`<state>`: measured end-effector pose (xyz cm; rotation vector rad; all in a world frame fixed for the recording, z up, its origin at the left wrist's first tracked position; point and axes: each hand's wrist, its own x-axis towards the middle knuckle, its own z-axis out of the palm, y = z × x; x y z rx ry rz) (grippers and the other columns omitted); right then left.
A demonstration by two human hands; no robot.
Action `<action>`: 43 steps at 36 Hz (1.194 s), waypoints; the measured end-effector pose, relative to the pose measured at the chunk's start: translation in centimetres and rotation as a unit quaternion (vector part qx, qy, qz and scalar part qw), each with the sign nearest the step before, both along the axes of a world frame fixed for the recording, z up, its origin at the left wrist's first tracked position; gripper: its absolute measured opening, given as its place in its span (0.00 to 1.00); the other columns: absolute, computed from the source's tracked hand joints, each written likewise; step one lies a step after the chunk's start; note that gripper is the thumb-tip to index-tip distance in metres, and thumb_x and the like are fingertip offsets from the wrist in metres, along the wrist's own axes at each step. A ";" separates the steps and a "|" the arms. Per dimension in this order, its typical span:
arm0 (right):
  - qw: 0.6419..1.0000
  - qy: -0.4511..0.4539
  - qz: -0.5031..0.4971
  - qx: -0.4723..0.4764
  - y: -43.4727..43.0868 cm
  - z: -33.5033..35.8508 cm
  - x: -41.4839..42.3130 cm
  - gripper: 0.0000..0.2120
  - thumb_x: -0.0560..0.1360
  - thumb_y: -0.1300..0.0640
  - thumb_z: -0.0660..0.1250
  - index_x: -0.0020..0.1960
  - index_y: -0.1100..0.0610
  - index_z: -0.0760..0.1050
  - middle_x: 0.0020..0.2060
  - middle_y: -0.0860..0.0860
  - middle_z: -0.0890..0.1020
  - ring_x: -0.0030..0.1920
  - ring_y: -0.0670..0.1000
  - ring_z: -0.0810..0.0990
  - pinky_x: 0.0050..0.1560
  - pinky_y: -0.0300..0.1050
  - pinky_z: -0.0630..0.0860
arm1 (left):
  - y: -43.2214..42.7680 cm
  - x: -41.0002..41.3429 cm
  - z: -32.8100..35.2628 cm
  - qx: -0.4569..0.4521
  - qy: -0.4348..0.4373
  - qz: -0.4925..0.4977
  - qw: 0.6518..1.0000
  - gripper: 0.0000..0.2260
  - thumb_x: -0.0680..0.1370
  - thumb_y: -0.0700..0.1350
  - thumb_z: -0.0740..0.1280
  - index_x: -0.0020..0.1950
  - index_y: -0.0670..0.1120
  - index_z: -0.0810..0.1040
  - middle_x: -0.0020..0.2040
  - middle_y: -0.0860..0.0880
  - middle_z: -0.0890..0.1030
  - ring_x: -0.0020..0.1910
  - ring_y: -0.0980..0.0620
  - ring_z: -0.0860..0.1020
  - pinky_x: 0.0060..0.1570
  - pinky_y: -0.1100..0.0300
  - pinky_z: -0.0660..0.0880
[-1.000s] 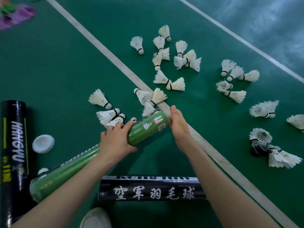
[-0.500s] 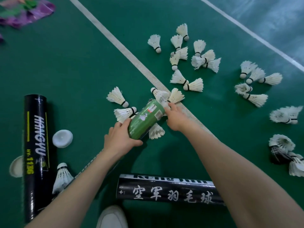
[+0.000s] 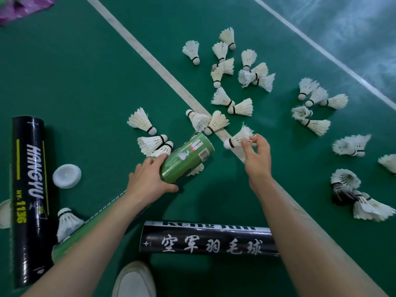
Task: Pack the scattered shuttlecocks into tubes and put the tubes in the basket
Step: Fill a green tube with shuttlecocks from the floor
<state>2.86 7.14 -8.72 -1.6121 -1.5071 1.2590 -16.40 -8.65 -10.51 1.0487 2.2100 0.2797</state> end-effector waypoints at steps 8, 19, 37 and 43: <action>0.985 0.081 0.081 -0.125 -1.7 0.3 -0.5 0.11 0.82 0.57 0.56 0.53 0.57 0.76 0.45 0.48 0.81 0.47 0.46 0.78 0.55 0.43 0.75 | 1.2 2.0 0.8 0.037 0.011 -0.083 0.996 0.42 0.65 0.59 0.76 0.74 0.60 0.59 0.60 0.52 0.70 0.62 0.49 0.67 0.61 0.50 0.67; 0.975 0.050 0.175 -0.125 -3.1 0.0 -0.5 0.42 0.70 0.26 0.44 0.75 0.50 0.62 0.73 0.46 0.67 0.73 0.45 0.62 0.71 0.40 0.53 | 1.2 1.9 1.0 0.029 0.068 -0.078 0.994 0.41 0.65 0.59 0.76 0.73 0.60 0.60 0.61 0.51 0.70 0.63 0.47 0.67 0.61 0.49 0.65; 0.983 0.019 0.103 -0.154 -4.0 -4.9 -4.9 0.12 0.81 0.54 0.57 0.64 0.51 0.71 0.61 0.50 0.73 0.53 0.44 0.73 0.54 0.41 0.71 | -1.0 -0.6 -0.4 0.003 0.049 0.061 0.997 0.42 0.65 0.58 0.77 0.74 0.55 0.59 0.60 0.47 0.71 0.60 0.43 0.70 0.60 0.45 0.70; 0.960 -0.038 0.183 -0.210 -5.8 -6.4 -6.8 0.24 0.76 0.47 0.67 0.69 0.49 0.66 0.64 0.54 0.68 0.57 0.51 0.72 0.58 0.47 0.71 | -0.3 -0.3 -0.5 0.001 0.035 0.070 0.997 0.42 0.65 0.57 0.77 0.74 0.56 0.60 0.60 0.46 0.72 0.61 0.43 0.70 0.61 0.45 0.70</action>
